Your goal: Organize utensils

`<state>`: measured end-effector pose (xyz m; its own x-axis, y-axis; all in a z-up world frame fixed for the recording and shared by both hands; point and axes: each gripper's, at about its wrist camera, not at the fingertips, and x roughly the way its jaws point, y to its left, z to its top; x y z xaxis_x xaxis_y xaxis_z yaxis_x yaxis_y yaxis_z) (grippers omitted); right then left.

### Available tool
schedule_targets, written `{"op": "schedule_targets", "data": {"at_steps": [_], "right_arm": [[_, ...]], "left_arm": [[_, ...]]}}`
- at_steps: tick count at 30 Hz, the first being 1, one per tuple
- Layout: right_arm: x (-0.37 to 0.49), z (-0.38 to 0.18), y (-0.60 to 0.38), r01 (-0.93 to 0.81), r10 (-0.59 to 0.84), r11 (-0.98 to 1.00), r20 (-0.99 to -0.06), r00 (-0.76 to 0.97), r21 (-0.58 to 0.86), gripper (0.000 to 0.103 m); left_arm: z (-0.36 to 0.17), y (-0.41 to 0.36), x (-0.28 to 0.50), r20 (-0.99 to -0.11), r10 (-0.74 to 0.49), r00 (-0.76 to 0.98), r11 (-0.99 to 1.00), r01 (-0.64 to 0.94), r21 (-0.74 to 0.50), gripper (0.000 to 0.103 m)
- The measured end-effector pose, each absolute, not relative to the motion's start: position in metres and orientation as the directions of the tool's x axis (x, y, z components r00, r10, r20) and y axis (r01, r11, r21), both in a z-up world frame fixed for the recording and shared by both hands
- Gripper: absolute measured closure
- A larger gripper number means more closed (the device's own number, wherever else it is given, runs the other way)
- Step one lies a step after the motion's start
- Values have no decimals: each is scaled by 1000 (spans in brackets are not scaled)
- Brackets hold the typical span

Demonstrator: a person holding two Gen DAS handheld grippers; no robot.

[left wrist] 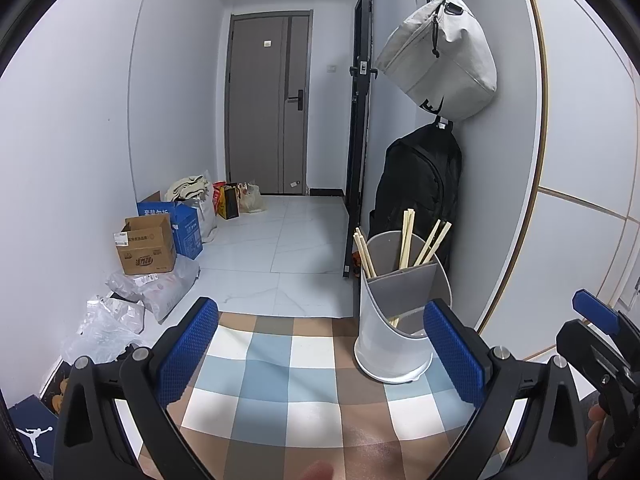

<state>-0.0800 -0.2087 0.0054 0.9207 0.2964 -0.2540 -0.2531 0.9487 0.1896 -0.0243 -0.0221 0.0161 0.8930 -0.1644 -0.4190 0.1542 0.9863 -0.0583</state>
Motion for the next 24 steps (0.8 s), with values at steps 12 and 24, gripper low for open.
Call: {"op": "schedule_targets", "data": {"at_steps": [12,24], "right_arm": [[-80,5,-209,-257,300,947,-253,920,191,0],[-80,5,-209,-258,301,947,-251,920,190,0]], "left_arm": [[16,-20,-26,-412,-153,898,988,140,-64,3],[15,-22,-27,-414,-162,896,987,153,-54,3]]}}
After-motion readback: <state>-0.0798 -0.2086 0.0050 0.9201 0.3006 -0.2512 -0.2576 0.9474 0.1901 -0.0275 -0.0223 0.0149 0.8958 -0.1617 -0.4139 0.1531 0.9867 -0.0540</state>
